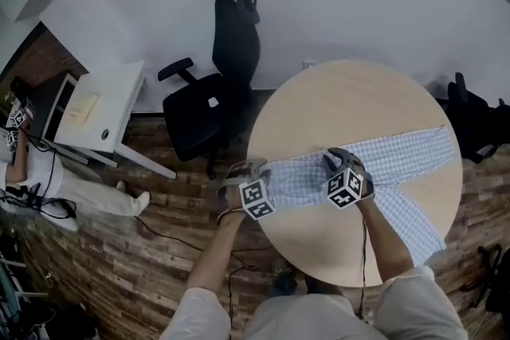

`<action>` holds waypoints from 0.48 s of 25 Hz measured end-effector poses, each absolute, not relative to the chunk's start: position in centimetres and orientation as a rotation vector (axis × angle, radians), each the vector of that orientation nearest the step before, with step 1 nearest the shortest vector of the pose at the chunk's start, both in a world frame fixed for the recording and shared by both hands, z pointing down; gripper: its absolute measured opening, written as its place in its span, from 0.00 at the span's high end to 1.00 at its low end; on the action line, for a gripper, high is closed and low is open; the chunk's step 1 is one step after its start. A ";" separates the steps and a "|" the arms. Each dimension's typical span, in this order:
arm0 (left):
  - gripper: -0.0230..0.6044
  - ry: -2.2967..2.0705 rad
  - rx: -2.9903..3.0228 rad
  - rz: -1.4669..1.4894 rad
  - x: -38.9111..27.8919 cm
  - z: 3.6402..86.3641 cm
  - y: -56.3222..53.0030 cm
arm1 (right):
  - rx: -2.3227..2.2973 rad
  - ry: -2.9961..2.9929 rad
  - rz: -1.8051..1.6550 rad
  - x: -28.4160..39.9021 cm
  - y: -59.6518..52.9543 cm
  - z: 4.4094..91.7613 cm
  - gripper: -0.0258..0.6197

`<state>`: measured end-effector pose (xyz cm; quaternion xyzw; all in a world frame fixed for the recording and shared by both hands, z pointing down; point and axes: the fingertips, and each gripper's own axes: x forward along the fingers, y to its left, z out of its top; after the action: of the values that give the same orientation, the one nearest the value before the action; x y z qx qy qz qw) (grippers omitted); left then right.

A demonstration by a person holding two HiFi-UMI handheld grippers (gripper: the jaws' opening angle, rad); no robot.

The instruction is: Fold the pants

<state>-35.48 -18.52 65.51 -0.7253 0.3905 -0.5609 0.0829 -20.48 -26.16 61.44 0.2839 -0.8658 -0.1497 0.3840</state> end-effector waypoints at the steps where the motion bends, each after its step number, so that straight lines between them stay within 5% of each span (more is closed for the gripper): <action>1: 0.80 1.151 -2.182 -1.631 -34.3 65.0 -18.0 | 0.770 -2.221 -0.343 -20.0 -24.9 61.1 0.85; 3: 0.89 1.111 -2.222 -1.551 -31.6 64.4 -16.8 | 0.834 -2.231 -0.285 -18.8 -22.2 61.0 0.90; 12: 0.91 1.077 -2.811 -1.102 -19.7 63.4 -11.4 | 1.249 -2.289 0.279 -11.2 -12.1 61.4 0.91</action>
<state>-19.67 -11.39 63.36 -0.8764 0.3358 -0.3437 -0.0322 -11.23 -12.08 61.38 0.4603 -0.8435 0.1028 0.2568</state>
